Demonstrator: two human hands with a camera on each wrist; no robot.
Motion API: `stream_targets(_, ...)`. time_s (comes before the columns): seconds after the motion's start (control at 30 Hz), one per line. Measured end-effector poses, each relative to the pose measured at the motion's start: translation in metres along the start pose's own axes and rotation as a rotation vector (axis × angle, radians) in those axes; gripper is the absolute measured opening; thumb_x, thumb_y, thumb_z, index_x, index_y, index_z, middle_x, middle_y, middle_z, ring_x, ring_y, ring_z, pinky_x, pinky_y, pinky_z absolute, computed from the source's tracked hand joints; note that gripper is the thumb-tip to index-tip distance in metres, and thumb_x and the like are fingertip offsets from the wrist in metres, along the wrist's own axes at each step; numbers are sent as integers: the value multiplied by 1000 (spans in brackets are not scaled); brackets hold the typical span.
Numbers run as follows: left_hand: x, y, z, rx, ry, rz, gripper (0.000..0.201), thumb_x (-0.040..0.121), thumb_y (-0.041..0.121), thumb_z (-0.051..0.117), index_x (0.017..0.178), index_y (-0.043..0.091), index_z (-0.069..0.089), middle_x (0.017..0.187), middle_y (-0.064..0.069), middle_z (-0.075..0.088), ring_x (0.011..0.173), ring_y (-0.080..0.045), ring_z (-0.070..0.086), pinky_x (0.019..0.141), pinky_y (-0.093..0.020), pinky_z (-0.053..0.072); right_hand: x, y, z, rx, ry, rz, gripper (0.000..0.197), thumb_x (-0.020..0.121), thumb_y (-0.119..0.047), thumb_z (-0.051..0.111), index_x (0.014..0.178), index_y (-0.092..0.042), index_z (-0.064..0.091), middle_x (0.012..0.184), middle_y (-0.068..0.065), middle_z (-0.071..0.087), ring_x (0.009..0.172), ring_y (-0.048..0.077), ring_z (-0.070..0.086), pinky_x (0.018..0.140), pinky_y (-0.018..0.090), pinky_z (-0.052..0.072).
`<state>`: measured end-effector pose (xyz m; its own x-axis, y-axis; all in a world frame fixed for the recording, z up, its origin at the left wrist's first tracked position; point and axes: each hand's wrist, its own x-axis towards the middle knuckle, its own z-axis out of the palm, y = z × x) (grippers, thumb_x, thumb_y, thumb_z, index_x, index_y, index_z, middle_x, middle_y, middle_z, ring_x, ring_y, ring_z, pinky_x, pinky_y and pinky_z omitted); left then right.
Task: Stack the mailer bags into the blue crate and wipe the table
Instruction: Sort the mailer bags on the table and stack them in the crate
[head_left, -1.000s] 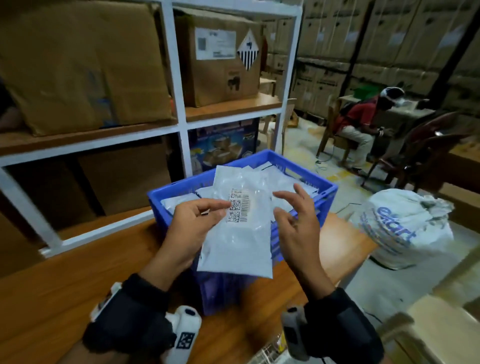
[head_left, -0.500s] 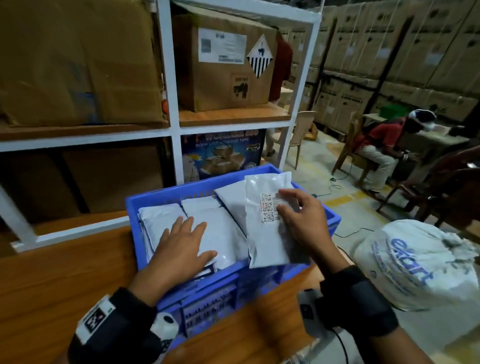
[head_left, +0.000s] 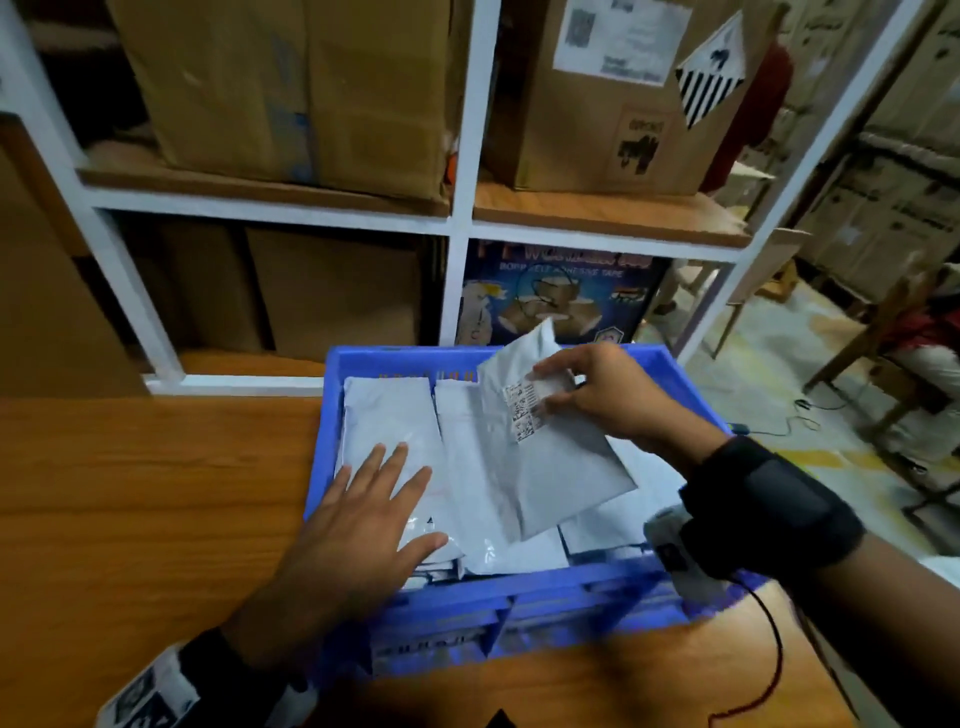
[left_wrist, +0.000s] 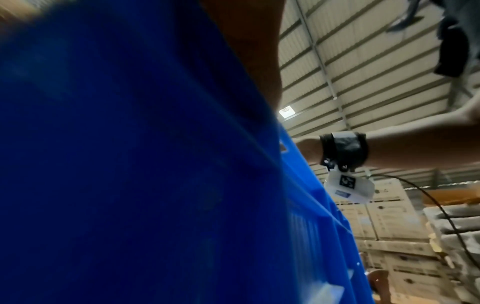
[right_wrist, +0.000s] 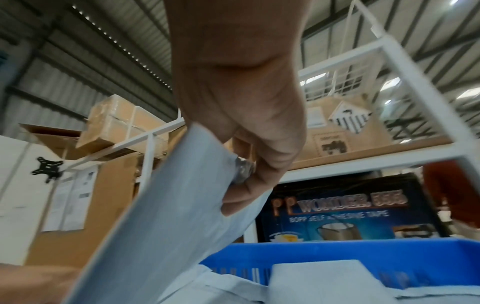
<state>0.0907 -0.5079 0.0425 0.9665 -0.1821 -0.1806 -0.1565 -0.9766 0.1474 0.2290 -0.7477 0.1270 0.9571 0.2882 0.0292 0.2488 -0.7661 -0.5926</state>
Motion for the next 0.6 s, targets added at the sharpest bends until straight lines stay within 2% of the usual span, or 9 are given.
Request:
stream_targets(0.1,3,-6,0,-59,22,-27,123,45,88,-35,154,41,0,162,7,-19,149,-11,-15,122,-33,-3,16,-12,14,73,-96,-36,42,67,-22,89,106,-20,74,95,-3,71,88,16,65,77,30,54)
stream_targets(0.17,3,-6,-2,-86,18,-40,120,48,92,-29,153,42,0,162,9,-17,149,-9,-13,123,-33,0,20,-11,23,47,-222,-35,45,72,-25,87,113,-19,70,87,-8,64,82,15,60,66,24,49)
stream_targets(0.2,2,-6,-3,-87,10,-46,119,49,93,-28,153,43,-2,162,9,-16,149,-9,-13,123,-33,2,21,-9,25,-25,-308,-31,49,76,-28,84,120,-19,66,92,-8,62,84,16,60,66,23,50)
stream_targets(0.27,-2,-3,-13,-93,-19,-66,118,48,96,-23,152,42,-6,163,8,-17,149,-9,-13,123,-31,2,22,-7,18,-319,-417,-67,55,83,-36,75,133,-23,55,116,-1,62,100,22,63,77,31,53)
stream_targets(0.33,-5,2,-32,-93,-44,-96,124,45,98,-20,154,40,-5,164,5,-11,150,-11,-8,121,-27,3,27,-4,5,-620,-402,-159,64,86,-47,69,143,-30,44,138,5,52,122,28,54,92,38,47)
stream_targets(0.43,1,16,-59,-69,-73,-153,134,40,99,-17,156,33,1,165,-3,-1,151,-17,1,120,-29,6,34,4,2,-800,-494,-214,85,82,-61,65,151,-44,18,159,11,15,141,45,22,105,61,35)
stream_targets(0.5,12,32,-66,5,-108,-187,115,62,96,-4,156,30,-2,164,-9,-2,151,-23,0,123,-37,9,30,15,15,-846,-628,-232,94,81,-64,63,153,-44,5,161,15,1,143,50,12,109,65,26)
stream_targets(0.57,30,50,-68,58,-121,-218,79,93,72,21,156,31,-4,164,-12,-2,151,-29,-2,122,-45,11,25,28,30,-868,-728,-238,95,86,-61,59,155,-37,-2,160,24,1,143,52,13,115,58,20)
stream_targets(0.6,41,58,-68,48,-126,-237,72,98,62,26,156,33,-4,164,-12,-3,151,-31,-3,121,-49,11,23,33,34,-863,-737,-234,95,87,-61,58,155,-35,-4,159,27,2,143,53,13,116,55,18)
